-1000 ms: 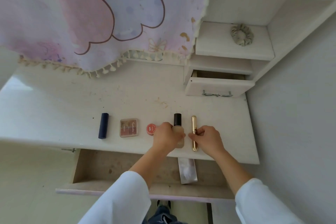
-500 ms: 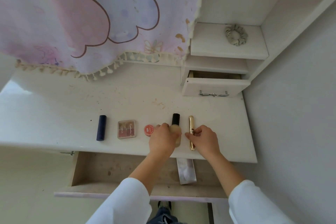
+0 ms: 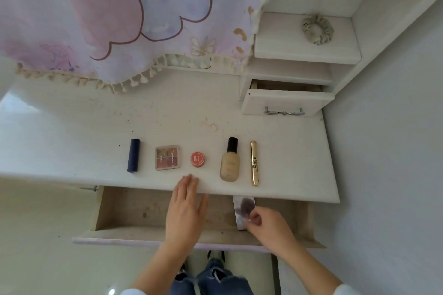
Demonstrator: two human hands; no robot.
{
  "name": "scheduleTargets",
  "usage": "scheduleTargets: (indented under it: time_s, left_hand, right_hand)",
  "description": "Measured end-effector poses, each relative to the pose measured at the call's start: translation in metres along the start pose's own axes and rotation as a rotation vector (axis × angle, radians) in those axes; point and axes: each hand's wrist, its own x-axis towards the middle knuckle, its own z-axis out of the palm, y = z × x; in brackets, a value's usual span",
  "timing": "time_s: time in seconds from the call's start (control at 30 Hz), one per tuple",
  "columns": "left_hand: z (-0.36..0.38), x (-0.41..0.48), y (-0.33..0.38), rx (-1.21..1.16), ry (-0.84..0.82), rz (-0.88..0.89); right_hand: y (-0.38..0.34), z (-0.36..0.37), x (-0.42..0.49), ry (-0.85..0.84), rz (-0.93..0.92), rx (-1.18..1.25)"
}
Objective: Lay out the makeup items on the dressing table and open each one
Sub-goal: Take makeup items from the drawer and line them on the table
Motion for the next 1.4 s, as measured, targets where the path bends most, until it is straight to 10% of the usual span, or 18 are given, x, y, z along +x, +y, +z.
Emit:
scheduleTargets:
  time_s: [0.37, 0.9, 1.4]
  left_hand:
    - [0.009, 0.007, -0.015, 0.203, -0.072, 0.086]
    - [-0.027, 0.009, 0.002, 0.251, -0.348, 0.033]
    - [-0.025, 0.009, 0.001, 0.331, -0.494, 0.037]
  right_hand:
    - [0.013, 0.073, 0.088, 0.045, 0.416, -0.178]
    - [-0.020, -0.040, -0.027, -0.260, 0.021, 0.006]
    - [-0.025, -0.106, 0.029, 0.336, 0.302, 0.039]
